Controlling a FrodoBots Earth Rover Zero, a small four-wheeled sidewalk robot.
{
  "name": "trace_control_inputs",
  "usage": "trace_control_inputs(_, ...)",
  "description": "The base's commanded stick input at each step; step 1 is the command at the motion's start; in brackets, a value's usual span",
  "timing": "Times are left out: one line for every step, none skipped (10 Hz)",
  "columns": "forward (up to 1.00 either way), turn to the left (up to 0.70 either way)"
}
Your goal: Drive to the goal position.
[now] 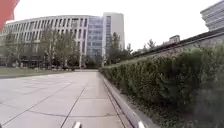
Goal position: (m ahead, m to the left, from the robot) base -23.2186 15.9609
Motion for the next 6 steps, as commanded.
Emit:
trace_control_inputs(0.0, 0.0)
trace_control_inputs(0.0, 0.0)
trace_control_inputs(0.0, 0.0)
trace_control_inputs(0.0, 0.0)
trace_control_inputs(0.0, 0.32)
trace_control_inputs(0.0, 0.77)
